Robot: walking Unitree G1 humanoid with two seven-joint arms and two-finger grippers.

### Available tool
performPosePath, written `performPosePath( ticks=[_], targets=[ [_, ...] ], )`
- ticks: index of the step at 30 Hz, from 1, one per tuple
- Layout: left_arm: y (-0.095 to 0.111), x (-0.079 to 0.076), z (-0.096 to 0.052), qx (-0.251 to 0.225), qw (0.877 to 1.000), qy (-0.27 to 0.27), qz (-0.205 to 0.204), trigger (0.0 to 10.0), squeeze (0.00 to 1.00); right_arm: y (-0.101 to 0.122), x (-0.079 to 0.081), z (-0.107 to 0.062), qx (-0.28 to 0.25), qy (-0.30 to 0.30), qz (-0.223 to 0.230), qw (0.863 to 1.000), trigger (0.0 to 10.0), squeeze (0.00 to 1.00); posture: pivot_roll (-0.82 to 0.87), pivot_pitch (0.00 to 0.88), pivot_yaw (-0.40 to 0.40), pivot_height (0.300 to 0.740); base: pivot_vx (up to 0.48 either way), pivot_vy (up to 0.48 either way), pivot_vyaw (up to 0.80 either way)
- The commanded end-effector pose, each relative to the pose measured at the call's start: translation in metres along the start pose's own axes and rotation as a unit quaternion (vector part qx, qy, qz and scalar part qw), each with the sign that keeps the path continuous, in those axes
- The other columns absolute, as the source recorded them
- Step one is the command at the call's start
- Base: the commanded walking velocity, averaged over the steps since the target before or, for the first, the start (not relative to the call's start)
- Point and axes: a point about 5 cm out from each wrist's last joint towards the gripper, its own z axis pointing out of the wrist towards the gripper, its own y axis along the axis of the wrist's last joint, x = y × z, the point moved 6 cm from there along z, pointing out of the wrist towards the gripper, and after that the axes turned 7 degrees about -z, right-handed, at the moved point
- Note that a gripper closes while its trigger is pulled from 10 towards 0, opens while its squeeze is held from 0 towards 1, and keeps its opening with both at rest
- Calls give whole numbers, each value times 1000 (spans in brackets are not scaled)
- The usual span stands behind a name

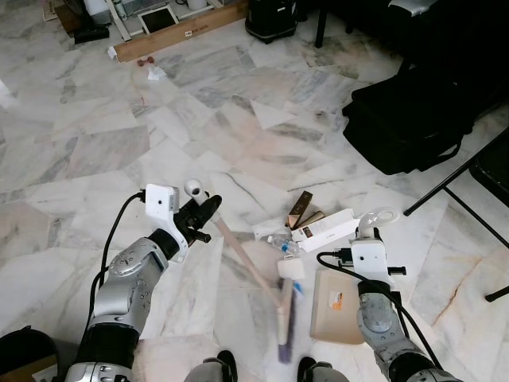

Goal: Sweep floor

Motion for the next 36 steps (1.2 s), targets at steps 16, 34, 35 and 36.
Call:
performPosePath(
  ticks=[16, 34, 35, 36],
  targets=[
    [80, 11, -4, -87, 985, 38, 147, 10000, 0, -4, 1, -2, 7, 1, -7, 1000, 10000, 0, 140, 248, 74, 740, 0, 0, 0],
    [-23, 10, 30, 17, 997, 26, 73, 10000, 0, -7, -9, -2, 4, -11, -13, 1000, 10000, 0, 85, 260, 76, 740, 0, 0, 0],
    [-22, 10, 30, 13, 997, 26, 65, 10000, 0, -8, -10, -2, 4, -11, -13, 1000, 10000, 0, 85, 260, 76, 740, 0, 0, 0],
    [-20, 9, 31, 7, 998, 26, 56, 10000, 0, -8, -10, -3, 5, -12, -13, 1000, 10000, 0, 85, 261, 77, 740, 0, 0, 0]
  ],
)
